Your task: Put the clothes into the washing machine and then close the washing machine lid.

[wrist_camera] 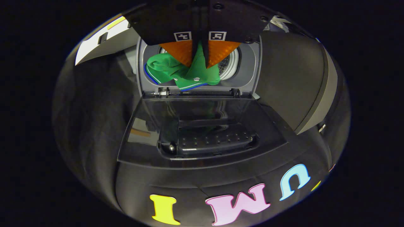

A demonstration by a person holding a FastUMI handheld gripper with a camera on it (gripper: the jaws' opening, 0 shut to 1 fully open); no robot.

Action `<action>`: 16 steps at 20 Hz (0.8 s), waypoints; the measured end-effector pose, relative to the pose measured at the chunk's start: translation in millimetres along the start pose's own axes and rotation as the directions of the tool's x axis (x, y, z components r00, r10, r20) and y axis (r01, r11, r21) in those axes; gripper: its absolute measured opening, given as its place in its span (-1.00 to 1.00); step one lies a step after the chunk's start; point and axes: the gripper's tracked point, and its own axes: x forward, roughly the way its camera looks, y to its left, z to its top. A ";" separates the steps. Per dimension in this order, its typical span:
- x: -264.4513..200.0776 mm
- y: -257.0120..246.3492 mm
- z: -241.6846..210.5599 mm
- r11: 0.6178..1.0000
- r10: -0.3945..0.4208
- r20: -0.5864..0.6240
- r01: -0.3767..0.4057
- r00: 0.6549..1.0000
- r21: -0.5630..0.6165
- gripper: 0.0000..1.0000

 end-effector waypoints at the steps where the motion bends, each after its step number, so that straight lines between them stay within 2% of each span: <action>1: 6.4 -3.9 -3.2 1.000 -0.011 -0.003 0.011 1.000 -0.007 -0.89; 4: 19.2 -5.8 -13.6 0.999 -0.025 -0.022 0.024 0.999 -0.046 -0.89; 6: 24.5 -2.1 -16.7 0.999 -0.016 -0.029 0.015 0.999 -0.034 -0.89; 8: 36.8 -3.3 -29.9 0.999 -0.042 -0.062 0.040 0.997 -0.036 -0.90; 12: 59.2 5.3 -55.6 0.999 -0.008 -0.103 0.003 0.995 -0.049 -0.89; 14: 61.5 18.3 -57.2 0.997 0.044 -0.077 -0.049 0.996 -0.065 -0.79; 16: 65.1 18.8 -50.9 0.990 0.045 -0.008 -0.046 0.999 -0.135 -0.58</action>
